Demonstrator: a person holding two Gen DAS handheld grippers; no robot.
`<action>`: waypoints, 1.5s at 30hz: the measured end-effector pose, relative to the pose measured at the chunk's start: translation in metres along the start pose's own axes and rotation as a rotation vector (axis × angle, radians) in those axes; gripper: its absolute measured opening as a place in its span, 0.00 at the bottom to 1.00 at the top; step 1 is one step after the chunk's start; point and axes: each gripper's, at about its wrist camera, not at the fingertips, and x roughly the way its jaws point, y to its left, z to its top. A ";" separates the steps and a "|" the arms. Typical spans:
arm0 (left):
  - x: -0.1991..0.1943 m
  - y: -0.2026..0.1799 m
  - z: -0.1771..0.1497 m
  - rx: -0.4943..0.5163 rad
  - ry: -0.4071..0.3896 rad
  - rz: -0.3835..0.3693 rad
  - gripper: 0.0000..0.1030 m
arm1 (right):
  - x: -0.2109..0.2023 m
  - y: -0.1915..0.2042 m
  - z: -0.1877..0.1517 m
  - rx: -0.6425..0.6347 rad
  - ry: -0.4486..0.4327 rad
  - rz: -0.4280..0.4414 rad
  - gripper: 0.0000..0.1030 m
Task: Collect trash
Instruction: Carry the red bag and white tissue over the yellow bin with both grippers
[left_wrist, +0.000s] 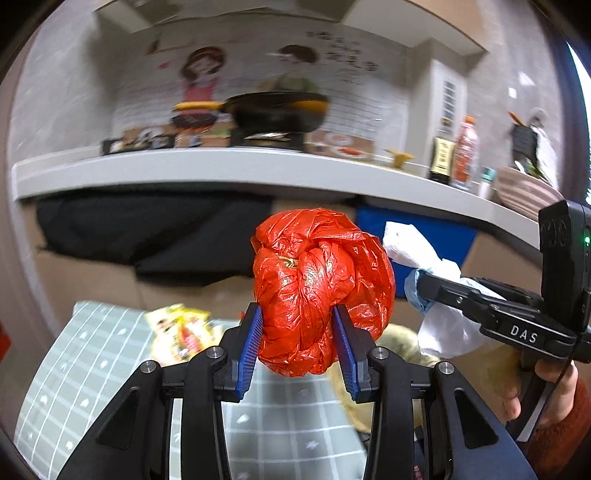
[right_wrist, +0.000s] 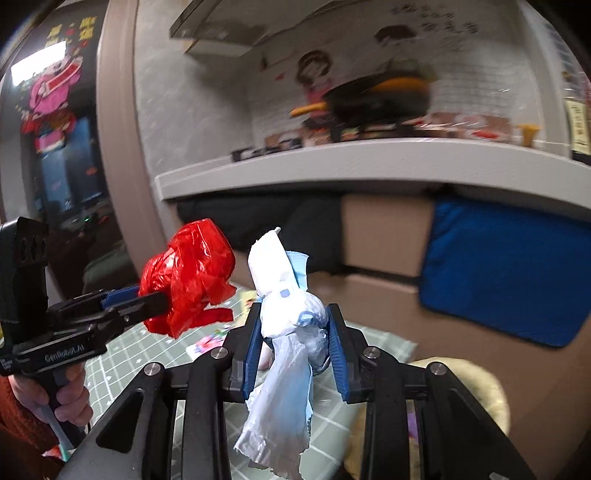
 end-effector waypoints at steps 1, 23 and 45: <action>0.003 -0.009 0.002 0.012 -0.003 -0.011 0.38 | -0.008 -0.009 0.001 0.012 -0.013 -0.019 0.30; 0.102 -0.092 -0.024 0.030 0.154 -0.095 0.38 | -0.042 -0.105 -0.035 0.141 -0.015 -0.231 0.30; 0.182 -0.099 -0.066 -0.014 0.312 -0.115 0.38 | 0.018 -0.153 -0.088 0.246 0.152 -0.256 0.31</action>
